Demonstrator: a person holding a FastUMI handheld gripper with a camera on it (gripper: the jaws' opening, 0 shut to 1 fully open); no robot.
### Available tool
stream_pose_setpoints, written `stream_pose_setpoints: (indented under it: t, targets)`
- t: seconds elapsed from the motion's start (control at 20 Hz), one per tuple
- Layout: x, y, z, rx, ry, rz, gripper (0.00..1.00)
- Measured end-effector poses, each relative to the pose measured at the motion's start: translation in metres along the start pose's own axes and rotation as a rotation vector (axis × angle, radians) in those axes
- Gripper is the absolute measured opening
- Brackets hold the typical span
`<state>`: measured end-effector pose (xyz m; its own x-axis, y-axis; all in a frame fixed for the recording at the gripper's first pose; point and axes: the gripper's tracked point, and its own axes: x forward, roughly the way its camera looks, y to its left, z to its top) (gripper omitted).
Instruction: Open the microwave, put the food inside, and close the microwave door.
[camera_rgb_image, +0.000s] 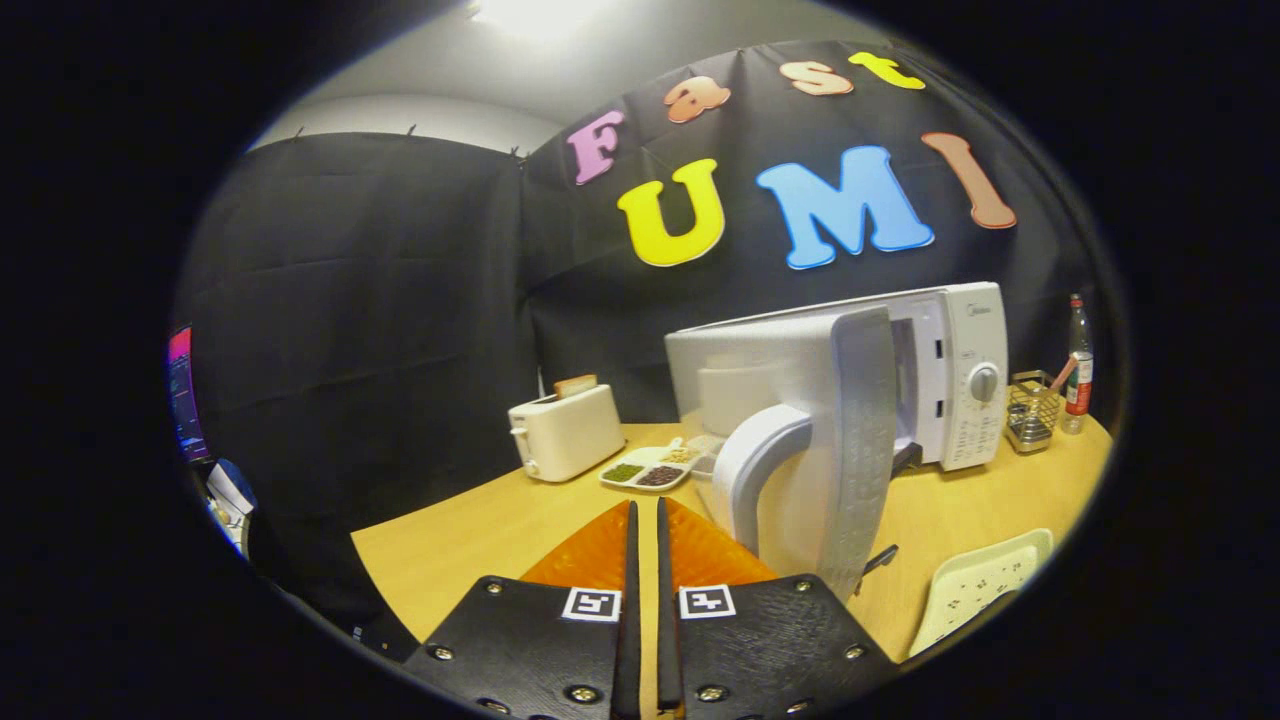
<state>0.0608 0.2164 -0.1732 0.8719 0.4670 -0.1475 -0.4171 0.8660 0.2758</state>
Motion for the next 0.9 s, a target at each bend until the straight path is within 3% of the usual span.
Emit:
stream_pose_setpoints:
  t: [0.2, 0.4, 0.65, 0.9]
  targets:
    - [0.003, -0.064, -0.009, 0.056, 0.015, -0.095, 0.14]
    - [0.011, -0.106, -0.01, 0.073, 0.031, -0.163, 0.14]
    - [0.026, -0.129, 0.016, -0.059, 0.04, -0.247, 0.14]
    - [0.047, -0.157, 0.036, -0.133, 0.052, -0.364, 0.07]
